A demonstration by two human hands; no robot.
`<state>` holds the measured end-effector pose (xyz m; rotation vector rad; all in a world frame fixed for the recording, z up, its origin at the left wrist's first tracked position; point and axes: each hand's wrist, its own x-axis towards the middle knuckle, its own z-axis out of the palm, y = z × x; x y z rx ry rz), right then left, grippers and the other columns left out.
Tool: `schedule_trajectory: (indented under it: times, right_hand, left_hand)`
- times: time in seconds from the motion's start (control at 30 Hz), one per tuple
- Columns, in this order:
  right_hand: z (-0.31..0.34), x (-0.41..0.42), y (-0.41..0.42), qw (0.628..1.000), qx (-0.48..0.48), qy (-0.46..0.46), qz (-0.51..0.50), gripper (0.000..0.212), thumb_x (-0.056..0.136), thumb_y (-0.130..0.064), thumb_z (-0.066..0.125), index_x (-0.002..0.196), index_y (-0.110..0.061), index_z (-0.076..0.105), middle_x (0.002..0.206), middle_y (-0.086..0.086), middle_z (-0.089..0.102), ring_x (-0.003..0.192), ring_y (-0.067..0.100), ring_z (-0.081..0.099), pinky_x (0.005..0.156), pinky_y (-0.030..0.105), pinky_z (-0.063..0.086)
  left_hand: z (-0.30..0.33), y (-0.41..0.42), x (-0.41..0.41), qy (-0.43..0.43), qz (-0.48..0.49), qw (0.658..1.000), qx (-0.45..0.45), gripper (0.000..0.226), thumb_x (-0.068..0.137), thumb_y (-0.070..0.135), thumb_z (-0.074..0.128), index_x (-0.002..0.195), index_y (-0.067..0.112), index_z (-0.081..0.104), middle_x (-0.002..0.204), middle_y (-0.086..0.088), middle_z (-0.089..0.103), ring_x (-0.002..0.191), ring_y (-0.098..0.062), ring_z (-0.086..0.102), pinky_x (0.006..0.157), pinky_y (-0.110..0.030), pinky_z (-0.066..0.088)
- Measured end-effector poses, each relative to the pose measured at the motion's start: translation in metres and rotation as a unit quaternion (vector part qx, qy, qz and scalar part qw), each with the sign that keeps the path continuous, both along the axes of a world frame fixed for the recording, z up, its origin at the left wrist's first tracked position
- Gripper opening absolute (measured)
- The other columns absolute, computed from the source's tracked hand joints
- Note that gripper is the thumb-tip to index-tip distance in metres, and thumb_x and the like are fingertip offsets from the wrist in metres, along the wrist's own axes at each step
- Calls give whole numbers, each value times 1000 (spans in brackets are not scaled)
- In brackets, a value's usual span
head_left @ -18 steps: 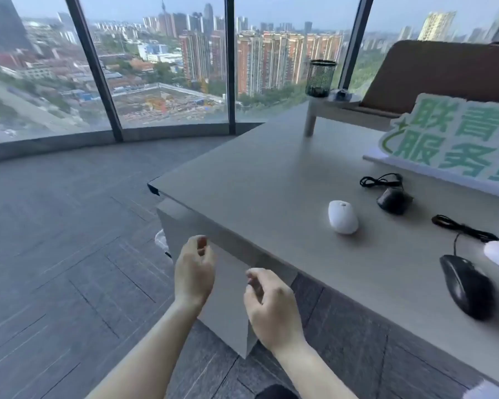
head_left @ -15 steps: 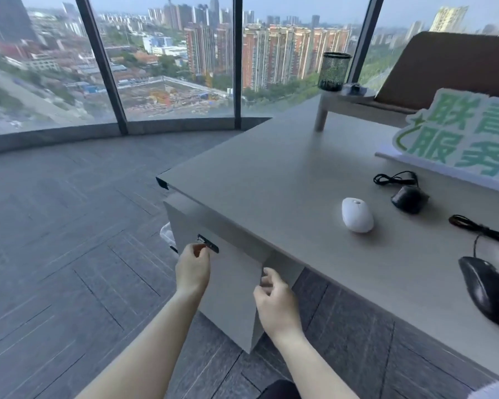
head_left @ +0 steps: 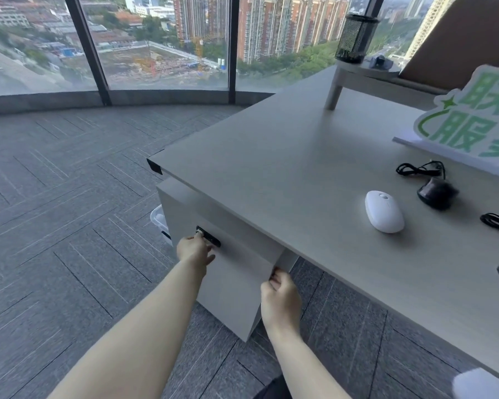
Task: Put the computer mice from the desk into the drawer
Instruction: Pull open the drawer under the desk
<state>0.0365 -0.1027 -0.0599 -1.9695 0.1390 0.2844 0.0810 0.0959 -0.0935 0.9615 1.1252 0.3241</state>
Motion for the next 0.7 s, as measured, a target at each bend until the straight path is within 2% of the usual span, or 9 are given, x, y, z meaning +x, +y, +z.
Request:
schedule_trajectory:
  times: [0.17,0.23,0.3,0.4,0.5,0.57,0.63,0.7]
  right_hand:
    - [0,-4,-3,1000,-2,-8,17,35,87,-9,49,119,-12,63,115,4,71,105,18,66,81,27,54]
    - [2,-10,-7,999,2,-22,34,23,88,-10,50,104,-15,67,100,-1,74,93,16,68,69,20,51]
    - [7,-20,-12,998,9,-36,53,13,93,-20,54,88,-24,65,84,-11,71,79,7,66,61,16,47]
    - [11,-40,-20,993,30,-37,107,23,95,-38,55,81,-22,65,74,-9,68,68,3,60,60,18,45]
    - [7,-59,-24,982,36,-10,188,35,92,-43,58,77,-13,63,63,-8,60,59,7,52,56,19,40]
    - [2,-75,-22,970,35,15,239,36,89,-43,62,77,-8,62,62,-7,56,59,9,49,59,24,41]
    - [-3,-92,-18,957,43,38,283,37,84,-43,66,76,-7,61,65,-3,58,62,12,50,62,31,43]
    - [-7,-111,-12,944,41,54,324,38,75,-50,69,72,-13,63,67,-4,62,64,13,53,65,33,47]
  left_hand:
    - [-4,3,2,-6,17,1000,-6,14,93,14,52,104,5,55,90,-12,54,93,-26,55,75,-47,58]
    - [-4,3,-6,-4,23,1000,-2,13,94,15,51,101,4,54,89,-11,52,92,-26,54,74,-47,58]
    - [-6,5,-22,1,34,999,6,16,95,18,51,103,4,55,95,-12,53,95,-27,56,75,-47,58]
    - [-9,7,-62,6,48,999,6,18,95,20,50,105,6,54,98,-10,57,99,-28,59,77,-47,59]
    - [-10,10,-106,-2,65,998,18,14,96,18,48,102,7,53,112,-14,56,99,-28,60,80,-48,58]
    - [-7,11,-136,-3,84,996,19,15,97,17,47,104,6,53,113,-13,55,95,-26,61,83,-49,57]
    - [-6,14,-167,-3,100,995,17,19,97,17,46,109,5,55,114,-13,56,101,-29,59,84,-50,57]
    - [-6,17,-199,-3,113,993,20,18,96,17,48,106,4,55,116,-14,58,110,-30,58,84,-52,56]
